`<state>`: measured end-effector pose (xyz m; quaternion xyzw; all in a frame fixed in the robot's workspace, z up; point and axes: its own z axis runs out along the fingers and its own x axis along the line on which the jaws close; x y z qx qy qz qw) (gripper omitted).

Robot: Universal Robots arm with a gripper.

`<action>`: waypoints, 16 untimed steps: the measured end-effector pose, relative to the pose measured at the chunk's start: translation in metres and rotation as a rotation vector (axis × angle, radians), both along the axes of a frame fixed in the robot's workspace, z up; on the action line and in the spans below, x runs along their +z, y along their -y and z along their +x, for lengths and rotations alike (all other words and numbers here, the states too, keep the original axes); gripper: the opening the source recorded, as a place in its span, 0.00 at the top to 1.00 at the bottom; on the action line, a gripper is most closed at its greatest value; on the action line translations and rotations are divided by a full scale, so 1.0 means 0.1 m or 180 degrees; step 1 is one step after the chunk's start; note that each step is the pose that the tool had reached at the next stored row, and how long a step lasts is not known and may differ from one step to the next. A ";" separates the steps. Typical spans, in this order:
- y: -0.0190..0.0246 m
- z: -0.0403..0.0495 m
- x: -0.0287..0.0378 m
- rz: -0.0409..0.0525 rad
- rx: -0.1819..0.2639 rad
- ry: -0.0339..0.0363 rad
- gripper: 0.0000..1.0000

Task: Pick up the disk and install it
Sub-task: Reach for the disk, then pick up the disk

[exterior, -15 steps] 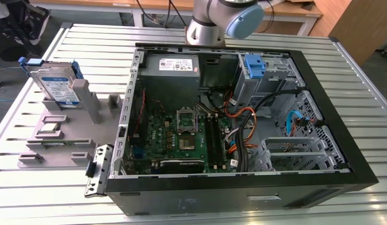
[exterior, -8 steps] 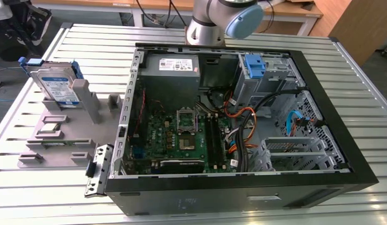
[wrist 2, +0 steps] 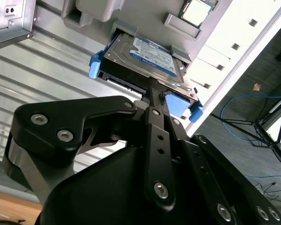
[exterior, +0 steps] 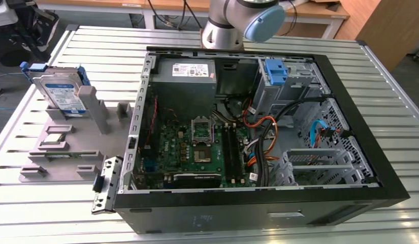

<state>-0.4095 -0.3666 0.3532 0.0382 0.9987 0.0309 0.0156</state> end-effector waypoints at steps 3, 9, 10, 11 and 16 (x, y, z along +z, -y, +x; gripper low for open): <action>0.000 0.010 -0.008 -0.0002 0.0000 0.0001 0.90; 0.000 0.032 -0.017 -0.0004 0.0000 0.0001 0.90; 0.000 0.033 -0.018 -0.0004 0.0000 0.0001 0.90; 0.000 0.035 -0.020 -0.0005 0.0000 0.0000 0.90; 0.000 0.036 -0.024 -0.0005 0.0000 0.0000 0.90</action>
